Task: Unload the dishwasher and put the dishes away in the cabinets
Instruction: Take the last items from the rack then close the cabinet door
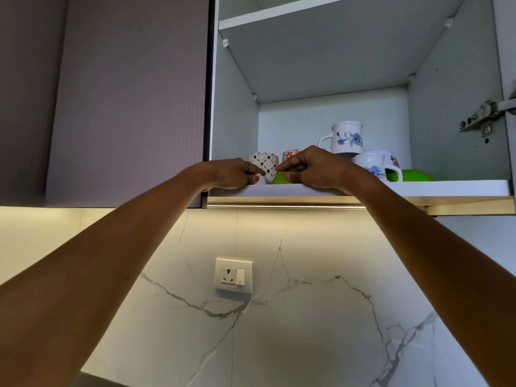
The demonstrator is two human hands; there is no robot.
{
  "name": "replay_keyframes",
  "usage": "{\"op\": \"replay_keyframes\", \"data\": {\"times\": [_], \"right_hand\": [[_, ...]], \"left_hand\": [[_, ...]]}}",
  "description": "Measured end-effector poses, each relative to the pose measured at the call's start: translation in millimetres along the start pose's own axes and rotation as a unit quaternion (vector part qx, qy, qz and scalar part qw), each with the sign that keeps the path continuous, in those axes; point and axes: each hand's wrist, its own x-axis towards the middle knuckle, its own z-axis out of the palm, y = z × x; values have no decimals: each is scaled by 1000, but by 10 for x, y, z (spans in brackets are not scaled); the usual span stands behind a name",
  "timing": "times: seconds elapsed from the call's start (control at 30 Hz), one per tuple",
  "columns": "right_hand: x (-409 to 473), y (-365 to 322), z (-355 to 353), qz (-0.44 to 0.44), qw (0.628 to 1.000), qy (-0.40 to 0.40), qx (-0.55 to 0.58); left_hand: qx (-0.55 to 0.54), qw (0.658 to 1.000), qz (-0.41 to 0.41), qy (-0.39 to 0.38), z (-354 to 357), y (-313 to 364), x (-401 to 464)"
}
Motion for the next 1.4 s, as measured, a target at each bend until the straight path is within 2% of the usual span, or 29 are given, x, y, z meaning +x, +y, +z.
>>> {"op": "replay_keyframes", "data": {"times": [0.17,0.37,0.47,0.57,0.67,0.8,0.97,1.13,1.27,1.4], "right_hand": [[-31,-5,27,-10,999,21,-24],[-58,-18,87,9,998,69,-6],[-91,-54,100,8,994,102,-23],[-252,-99,69,5,980,198,-34],[-649,-84,23,-16,956,285,-63],[-1479,-35,-124,-14,943,309,-126],[-2473,-334,-276,96,877,460,-97],[-3105,-883,-378,129,825,550,-31],[-3418,-1121,-669,175,757,628,31],[-3649,-1230,-977,247,683,671,150]], "left_hand": [[-1,1000,-4,26,36,-42,5],[-79,989,-48,113,128,-117,62],[-71,977,-60,192,172,-93,19],[2,964,-21,264,241,-78,-120],[78,951,53,296,271,-129,-324],[128,938,114,301,217,-77,-634],[30,915,155,370,157,465,-1010],[-38,897,254,360,286,1384,-1349],[-83,861,352,359,233,2279,-1765],[-59,818,433,374,189,2943,-2165]]}}
